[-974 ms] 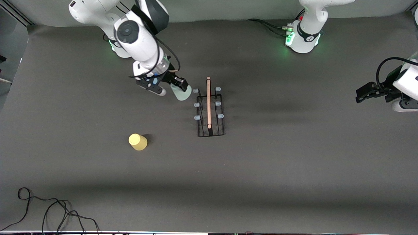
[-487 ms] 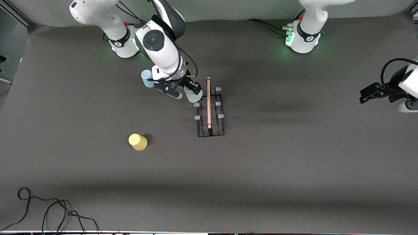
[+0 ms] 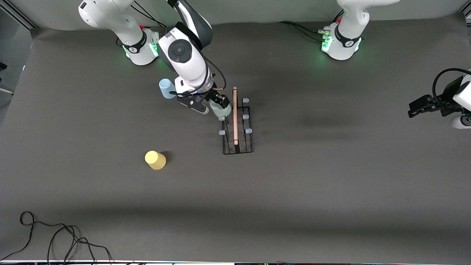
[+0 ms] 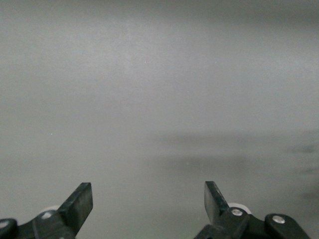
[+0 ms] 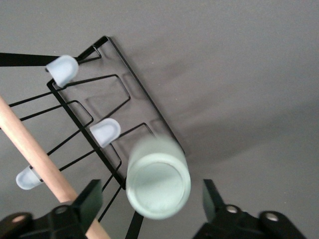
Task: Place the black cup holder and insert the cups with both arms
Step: 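Lower the pale green cup onto a rack peg and release it, then move the right gripper to the yellow cup and grasp it, then carry the yellow cup with the right gripper over the rack, then lower the yellow cup onto a rack peg and open the right gripper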
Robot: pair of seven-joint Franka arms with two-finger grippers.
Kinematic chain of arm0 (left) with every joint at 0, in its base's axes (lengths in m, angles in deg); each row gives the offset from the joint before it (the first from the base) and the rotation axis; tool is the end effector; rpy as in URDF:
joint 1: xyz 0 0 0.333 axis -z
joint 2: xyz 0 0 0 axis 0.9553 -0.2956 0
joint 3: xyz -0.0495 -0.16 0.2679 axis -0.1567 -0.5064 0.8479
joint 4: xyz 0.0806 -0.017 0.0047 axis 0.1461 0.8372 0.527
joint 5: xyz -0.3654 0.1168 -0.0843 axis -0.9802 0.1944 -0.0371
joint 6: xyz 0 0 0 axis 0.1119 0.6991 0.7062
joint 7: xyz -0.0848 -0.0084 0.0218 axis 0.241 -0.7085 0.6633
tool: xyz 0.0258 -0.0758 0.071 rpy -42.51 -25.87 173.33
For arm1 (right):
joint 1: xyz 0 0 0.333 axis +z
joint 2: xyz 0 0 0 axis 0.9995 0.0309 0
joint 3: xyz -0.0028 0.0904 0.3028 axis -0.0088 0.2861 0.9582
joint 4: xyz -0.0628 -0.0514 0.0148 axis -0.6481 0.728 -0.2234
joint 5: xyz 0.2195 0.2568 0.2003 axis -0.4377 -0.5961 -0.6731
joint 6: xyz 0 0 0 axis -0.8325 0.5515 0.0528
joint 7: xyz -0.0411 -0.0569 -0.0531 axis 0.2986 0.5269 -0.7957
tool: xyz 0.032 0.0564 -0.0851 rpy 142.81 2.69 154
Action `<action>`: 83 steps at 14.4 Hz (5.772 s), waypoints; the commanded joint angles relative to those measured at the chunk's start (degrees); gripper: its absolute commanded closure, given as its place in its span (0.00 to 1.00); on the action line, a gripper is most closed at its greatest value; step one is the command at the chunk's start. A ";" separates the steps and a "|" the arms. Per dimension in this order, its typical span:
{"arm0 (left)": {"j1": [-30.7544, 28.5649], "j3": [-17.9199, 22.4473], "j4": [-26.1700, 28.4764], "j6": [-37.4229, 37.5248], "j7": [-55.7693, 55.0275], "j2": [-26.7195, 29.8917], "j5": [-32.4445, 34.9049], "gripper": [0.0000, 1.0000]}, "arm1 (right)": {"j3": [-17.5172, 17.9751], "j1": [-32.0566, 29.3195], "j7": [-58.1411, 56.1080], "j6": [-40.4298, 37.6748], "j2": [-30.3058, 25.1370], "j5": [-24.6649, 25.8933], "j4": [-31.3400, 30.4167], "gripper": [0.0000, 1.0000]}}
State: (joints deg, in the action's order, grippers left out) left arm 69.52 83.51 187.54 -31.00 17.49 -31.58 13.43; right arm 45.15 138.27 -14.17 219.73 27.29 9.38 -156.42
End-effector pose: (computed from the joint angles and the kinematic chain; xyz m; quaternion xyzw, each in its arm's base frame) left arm 0.5575 0.0297 0.5662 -0.9998 -0.0156 0.0084 0.0023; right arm 0.4130 0.4030 0.3362 -0.9614 0.2645 0.0376 0.0658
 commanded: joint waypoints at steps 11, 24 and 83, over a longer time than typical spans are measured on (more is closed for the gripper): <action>-0.66 -0.15 -0.73 1.10 0.25 -0.26 -0.82 0.00 | -22.05 -0.73 -39.10 -20.16 2.34 0.78 13.09 0.00; -0.75 -0.15 -1.34 1.01 -2.04 -1.58 -1.08 0.00 | -22.87 -9.43 -53.64 -3.02 19.66 -6.25 13.80 0.00; 1.71 -0.59 -5.74 8.92 3.06 1.67 -0.82 0.00 | -23.21 15.71 -7.85 -10.31 20.20 -7.13 25.23 0.00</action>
State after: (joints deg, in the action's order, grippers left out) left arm 71.19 82.83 181.20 -22.00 20.64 -30.67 12.75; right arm 22.96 153.71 -21.86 209.66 48.44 3.43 -131.19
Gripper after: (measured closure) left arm 0.000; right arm 0.088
